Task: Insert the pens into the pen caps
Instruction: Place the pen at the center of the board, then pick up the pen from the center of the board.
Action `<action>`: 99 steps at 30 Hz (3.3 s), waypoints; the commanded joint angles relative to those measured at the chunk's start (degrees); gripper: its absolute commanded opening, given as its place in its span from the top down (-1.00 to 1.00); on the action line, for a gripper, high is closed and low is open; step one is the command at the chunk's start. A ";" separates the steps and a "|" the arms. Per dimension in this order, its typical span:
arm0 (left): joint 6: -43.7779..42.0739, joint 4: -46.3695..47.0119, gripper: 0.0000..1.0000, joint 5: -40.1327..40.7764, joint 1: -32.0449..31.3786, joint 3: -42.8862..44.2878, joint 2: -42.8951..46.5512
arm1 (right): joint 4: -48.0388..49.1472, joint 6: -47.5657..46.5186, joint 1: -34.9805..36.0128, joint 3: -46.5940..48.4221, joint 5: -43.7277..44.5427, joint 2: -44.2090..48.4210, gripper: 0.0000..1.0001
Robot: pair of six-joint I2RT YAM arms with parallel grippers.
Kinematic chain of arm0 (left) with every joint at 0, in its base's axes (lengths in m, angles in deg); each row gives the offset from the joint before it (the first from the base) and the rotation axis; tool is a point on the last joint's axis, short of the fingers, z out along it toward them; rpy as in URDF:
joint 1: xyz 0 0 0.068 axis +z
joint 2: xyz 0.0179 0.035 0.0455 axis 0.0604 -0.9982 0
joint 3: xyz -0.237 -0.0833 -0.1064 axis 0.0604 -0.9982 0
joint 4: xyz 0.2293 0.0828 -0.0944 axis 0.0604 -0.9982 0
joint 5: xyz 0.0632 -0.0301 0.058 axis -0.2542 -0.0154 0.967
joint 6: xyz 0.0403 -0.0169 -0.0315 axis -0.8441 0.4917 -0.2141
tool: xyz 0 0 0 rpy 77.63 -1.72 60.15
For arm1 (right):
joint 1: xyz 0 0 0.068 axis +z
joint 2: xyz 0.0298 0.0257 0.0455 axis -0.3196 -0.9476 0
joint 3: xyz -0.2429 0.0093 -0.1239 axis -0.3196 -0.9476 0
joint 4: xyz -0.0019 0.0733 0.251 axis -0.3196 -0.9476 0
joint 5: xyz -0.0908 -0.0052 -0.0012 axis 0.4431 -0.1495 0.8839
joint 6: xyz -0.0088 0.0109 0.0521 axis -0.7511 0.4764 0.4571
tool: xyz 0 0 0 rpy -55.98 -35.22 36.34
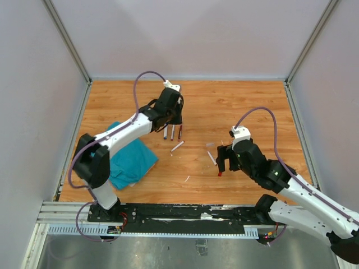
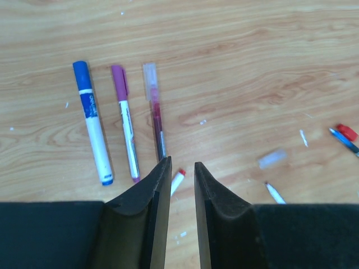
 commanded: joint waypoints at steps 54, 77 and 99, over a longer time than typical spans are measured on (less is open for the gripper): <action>2.19 18.24 0.51 -7.93 -0.27 -45.18 42.57 | 16.73 -11.31 -40.57 7.43 -25.43 -47.35 -0.43; 2.47 18.30 0.54 -7.98 -0.23 -44.85 41.79 | 5.60 -15.44 -31.81 11.49 -15.53 -51.39 0.31; 3.64 22.25 0.18 -10.40 -0.23 -46.81 46.31 | 5.07 -16.72 -29.14 11.48 -20.23 -43.21 0.98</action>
